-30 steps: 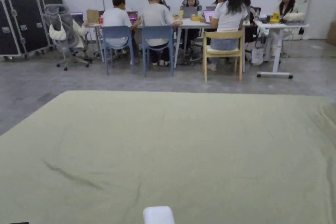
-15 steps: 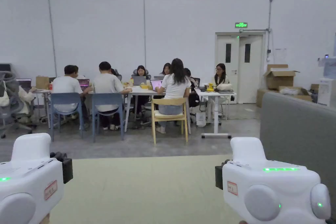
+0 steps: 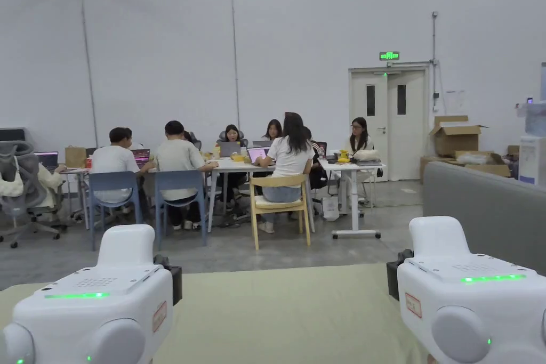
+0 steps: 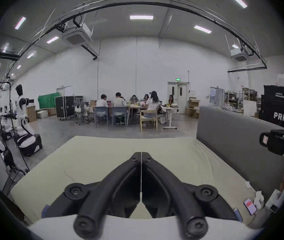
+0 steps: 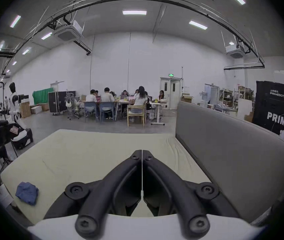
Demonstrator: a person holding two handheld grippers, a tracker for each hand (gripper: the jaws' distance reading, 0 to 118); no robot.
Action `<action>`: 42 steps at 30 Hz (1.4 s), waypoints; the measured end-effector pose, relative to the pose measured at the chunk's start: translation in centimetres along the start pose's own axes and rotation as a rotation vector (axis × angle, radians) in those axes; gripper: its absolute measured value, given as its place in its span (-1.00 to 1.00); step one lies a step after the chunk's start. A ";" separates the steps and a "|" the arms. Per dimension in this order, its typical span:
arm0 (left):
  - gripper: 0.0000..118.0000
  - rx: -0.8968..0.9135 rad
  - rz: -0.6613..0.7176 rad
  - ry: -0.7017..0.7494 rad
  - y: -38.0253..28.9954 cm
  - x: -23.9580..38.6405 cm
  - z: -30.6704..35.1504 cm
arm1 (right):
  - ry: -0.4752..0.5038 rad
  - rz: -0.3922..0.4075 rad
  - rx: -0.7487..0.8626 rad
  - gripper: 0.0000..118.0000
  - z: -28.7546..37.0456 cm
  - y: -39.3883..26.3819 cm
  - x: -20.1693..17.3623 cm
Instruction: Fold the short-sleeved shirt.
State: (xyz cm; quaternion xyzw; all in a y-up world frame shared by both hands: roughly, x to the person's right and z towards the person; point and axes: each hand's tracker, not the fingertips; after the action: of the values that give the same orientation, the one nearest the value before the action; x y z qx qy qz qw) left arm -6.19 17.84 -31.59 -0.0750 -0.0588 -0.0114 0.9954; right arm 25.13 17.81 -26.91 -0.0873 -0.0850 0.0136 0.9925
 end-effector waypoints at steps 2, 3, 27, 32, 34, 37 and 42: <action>-1.00 -0.003 0.003 -0.002 0.3 -0.1 0.2 | 0.012 -0.005 -0.023 -0.95 0.1 0.4 -0.2; -1.00 0.000 0.009 -0.008 0.5 -0.2 0.4 | 0.023 -0.014 -0.028 -0.95 0.2 0.6 -0.3; 1.00 0.030 -0.020 0.015 1.4 0.3 1.2 | -0.003 -0.043 -0.058 1.00 -1.0 1.4 -0.9; 1.00 0.036 -0.023 0.010 1.2 0.1 1.2 | 0.058 -0.058 -0.055 1.00 -1.2 1.6 -1.0; 1.00 0.037 -0.033 0.010 1.2 0.5 1.5 | 0.077 -0.073 -0.049 1.00 -1.0 1.7 -1.0; 1.00 0.042 -0.062 0.029 1.0 0.9 1.5 | 0.087 -0.079 -0.046 1.00 -1.1 1.8 -1.2; 1.00 0.034 -0.030 0.005 1.0 0.6 1.7 | 0.086 -0.069 -0.043 1.00 -0.5 1.6 -1.7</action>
State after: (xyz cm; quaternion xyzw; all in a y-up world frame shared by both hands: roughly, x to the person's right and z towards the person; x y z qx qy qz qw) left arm -5.73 19.04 -30.01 -0.0569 -0.0577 -0.0254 0.9964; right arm 23.53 19.26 -28.00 -0.1061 -0.0457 -0.0261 0.9930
